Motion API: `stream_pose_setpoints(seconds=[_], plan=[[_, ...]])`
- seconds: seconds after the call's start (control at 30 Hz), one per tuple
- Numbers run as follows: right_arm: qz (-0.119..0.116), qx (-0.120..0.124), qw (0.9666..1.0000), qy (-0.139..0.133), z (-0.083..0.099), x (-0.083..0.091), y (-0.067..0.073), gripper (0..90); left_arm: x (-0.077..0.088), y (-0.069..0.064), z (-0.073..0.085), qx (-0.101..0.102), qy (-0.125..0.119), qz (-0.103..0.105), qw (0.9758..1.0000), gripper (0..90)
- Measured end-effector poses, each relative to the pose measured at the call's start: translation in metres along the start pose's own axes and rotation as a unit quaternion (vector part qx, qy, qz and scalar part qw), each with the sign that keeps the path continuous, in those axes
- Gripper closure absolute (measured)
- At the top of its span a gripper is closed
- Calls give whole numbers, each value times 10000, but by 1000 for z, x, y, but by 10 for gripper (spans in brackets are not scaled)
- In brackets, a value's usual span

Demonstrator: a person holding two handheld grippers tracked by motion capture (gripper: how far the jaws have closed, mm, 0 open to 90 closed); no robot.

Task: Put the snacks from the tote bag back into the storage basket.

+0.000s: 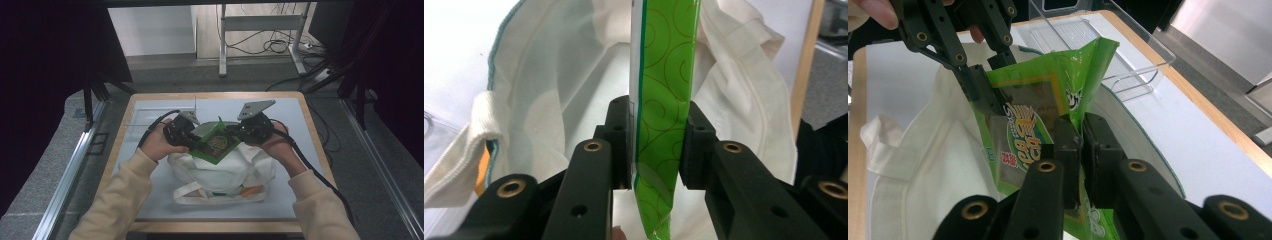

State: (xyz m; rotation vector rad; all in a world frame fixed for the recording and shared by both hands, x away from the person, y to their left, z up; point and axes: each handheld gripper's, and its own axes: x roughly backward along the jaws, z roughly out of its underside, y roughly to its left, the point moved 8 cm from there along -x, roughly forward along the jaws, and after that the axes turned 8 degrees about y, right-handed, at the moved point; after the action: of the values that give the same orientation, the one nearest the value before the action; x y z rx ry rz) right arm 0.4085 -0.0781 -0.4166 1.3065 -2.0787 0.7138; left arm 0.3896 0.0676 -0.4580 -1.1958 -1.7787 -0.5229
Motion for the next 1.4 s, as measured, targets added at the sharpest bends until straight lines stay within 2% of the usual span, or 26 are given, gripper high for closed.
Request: stream_pose_setpoints(seconds=[0.13,0.23,0.37,0.47,0.6,0.83,1.03,1.4], plan=[[-8,-40,10000,-63,-1,-1,1,746,2,1,4,-7,-19,-49,10000,720],[40,-100,9998,-146,-3,2,0,600,5,2,6,49,-95,-80,9999,721],[214,-344,9988,-269,-4,10,-2,446,11,3,10,134,-240,-122,9995,721],[229,-609,9972,-380,-2,16,-3,400,16,2,13,187,-372,-117,9991,720],[207,-928,9945,-443,7,23,-3,371,21,2,17,204,-528,-129,9983,720],[100,-1178,9922,-383,26,20,1,346,24,1,23,332,-751,-83,9966,720],[-51,-1286,9913,-268,38,10,8,329,27,-3,25,316,-914,-76,9953,719],[-252,-1339,9906,-148,45,-3,18,310,31,-6,25,313,-1079,-129,9936,719]])
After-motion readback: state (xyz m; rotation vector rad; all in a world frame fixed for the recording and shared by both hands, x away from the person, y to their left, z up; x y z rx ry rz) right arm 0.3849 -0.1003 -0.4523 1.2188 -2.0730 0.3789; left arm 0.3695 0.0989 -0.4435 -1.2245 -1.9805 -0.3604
